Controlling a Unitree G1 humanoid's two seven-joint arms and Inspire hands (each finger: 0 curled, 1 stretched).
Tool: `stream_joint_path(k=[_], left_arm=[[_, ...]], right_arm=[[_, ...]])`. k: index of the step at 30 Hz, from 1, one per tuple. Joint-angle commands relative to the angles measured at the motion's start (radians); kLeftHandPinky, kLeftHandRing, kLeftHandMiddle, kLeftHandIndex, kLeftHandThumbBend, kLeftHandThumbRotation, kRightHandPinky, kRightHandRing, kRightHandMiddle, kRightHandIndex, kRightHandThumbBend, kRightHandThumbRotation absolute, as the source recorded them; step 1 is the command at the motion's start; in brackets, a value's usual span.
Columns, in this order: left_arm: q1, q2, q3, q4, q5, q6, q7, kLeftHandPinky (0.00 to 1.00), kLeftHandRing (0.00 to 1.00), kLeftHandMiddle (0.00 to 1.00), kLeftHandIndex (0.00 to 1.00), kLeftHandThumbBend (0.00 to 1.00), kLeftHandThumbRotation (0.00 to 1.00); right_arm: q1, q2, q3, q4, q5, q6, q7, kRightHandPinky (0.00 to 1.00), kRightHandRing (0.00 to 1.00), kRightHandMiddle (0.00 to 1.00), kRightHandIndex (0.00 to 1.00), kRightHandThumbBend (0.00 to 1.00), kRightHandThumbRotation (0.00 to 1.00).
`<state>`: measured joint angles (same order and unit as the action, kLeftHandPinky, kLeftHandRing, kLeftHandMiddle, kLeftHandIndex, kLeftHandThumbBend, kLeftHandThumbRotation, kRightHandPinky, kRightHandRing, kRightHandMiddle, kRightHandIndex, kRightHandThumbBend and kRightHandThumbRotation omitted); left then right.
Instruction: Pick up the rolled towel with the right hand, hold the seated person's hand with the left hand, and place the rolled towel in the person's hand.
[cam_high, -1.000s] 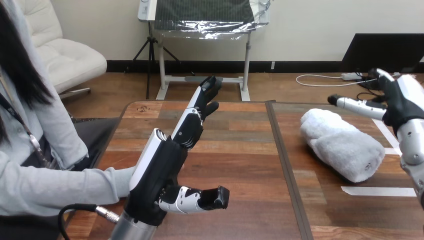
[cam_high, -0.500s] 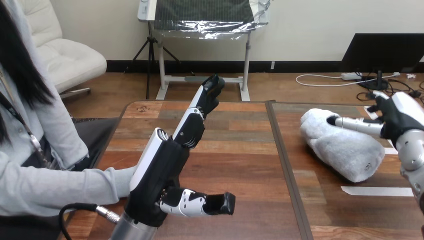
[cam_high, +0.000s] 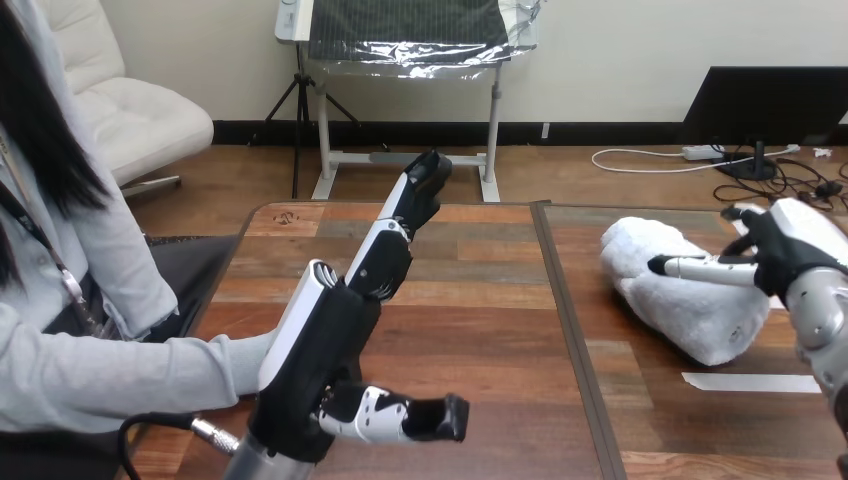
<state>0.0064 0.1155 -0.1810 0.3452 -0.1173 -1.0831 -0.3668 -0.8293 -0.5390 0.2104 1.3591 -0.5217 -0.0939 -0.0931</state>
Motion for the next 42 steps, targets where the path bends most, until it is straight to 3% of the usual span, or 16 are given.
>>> stream_joint_path(k=[1,11,21,33,38,42], left_arm=[[-0.01,-0.002,0.0,-0.075,-0.009,-0.017,0.008,0.99,1.0,1.0,1.0,1.0,0.65],[0.019,-0.003,-0.005,-0.119,-0.008,-0.018,0.013,0.99,1.0,1.0,1.0,1.0,0.67],[0.046,-0.012,-0.021,-0.148,-0.031,-0.035,0.014,0.97,1.0,1.0,1.0,1.0,0.69],[0.064,-0.009,-0.02,-0.169,-0.018,-0.033,0.019,0.92,1.0,1.0,1.0,1.0,0.7],[0.069,-0.002,-0.025,-0.174,-0.025,-0.03,0.014,0.92,1.0,1.0,1.0,1.0,0.71],[0.076,0.002,-0.036,-0.183,-0.043,-0.018,0.01,0.93,1.0,1.0,1.0,1.0,0.7]], right_arm=[[-0.031,0.034,0.047,0.005,-0.038,0.011,0.003,0.59,0.77,0.8,0.92,1.0,0.67],[-0.009,0.061,0.086,0.012,-0.066,0.055,0.02,0.66,0.83,0.85,0.91,1.0,0.68],[0.01,0.09,0.134,0.013,-0.1,0.078,0.032,0.66,0.86,0.87,0.89,1.0,0.68],[0.025,0.122,0.147,0.018,-0.097,0.124,0.042,0.71,0.89,0.88,0.88,0.98,0.64],[0.03,0.132,0.162,0.019,-0.11,0.139,0.026,0.66,0.85,0.86,0.87,0.99,0.63],[0.034,0.137,0.182,0.021,-0.126,0.144,0.026,0.55,0.78,0.82,0.85,0.99,0.62]])
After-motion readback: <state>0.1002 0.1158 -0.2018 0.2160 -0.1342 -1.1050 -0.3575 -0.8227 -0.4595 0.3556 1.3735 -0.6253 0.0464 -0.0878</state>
